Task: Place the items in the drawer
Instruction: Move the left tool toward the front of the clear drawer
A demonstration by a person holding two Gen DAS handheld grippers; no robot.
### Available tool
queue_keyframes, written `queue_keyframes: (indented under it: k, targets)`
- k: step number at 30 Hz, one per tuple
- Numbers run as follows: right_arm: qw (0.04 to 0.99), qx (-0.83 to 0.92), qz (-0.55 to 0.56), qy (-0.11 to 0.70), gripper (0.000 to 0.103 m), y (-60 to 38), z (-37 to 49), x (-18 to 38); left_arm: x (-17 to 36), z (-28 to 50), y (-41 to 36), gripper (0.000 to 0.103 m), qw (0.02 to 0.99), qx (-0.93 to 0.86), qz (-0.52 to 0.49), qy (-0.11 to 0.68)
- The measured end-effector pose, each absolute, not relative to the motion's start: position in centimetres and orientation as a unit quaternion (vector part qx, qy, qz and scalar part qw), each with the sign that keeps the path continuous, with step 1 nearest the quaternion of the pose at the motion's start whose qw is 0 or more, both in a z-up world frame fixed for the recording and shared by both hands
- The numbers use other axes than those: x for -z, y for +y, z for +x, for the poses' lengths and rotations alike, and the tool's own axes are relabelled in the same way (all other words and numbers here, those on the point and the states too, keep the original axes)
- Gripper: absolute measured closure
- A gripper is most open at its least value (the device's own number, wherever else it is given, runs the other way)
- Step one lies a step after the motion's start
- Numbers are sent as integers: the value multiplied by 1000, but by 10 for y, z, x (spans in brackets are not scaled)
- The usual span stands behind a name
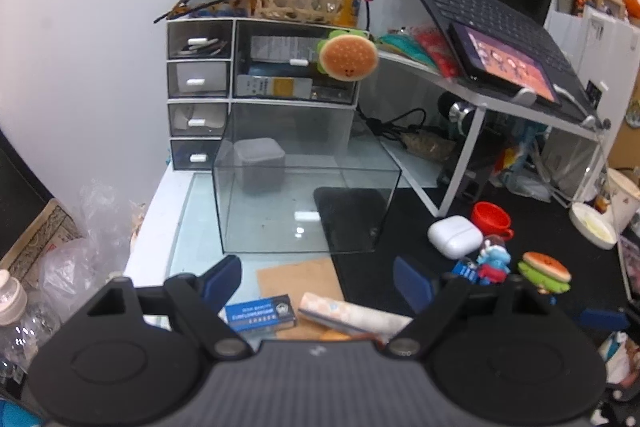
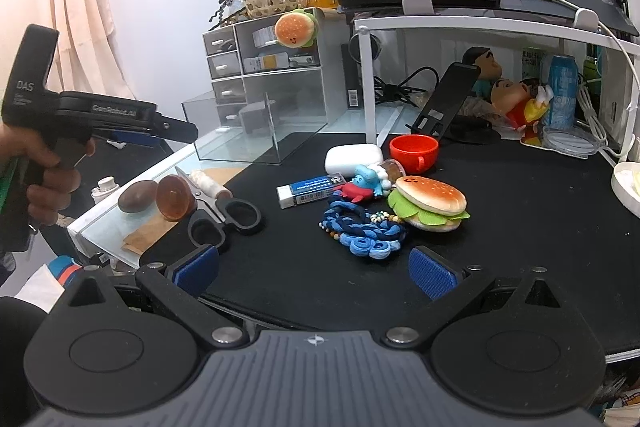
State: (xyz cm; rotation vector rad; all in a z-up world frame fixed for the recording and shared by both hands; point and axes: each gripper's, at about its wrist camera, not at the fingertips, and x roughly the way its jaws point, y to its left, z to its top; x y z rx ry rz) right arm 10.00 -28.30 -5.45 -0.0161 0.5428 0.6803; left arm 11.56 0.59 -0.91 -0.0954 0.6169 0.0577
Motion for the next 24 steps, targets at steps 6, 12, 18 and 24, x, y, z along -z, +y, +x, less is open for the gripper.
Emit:
queue_keyframes:
  k: [6,12,18,24]
  targets:
    - [908,-326,-6,264,0,-285,102,56,12,129,2,21,951,-36,-40,306]
    - [908,-325,-4,265,0,-286,104,58,15,139,2,22,949,-40,-40,310]
    - [908,-324,-2,266,0,-287,105,60,18,152,3,23,948,-52,-37,313]
    - [908,-322,0,267,0,-288,107,62,19,165,5,23,946,-62,-40,315]
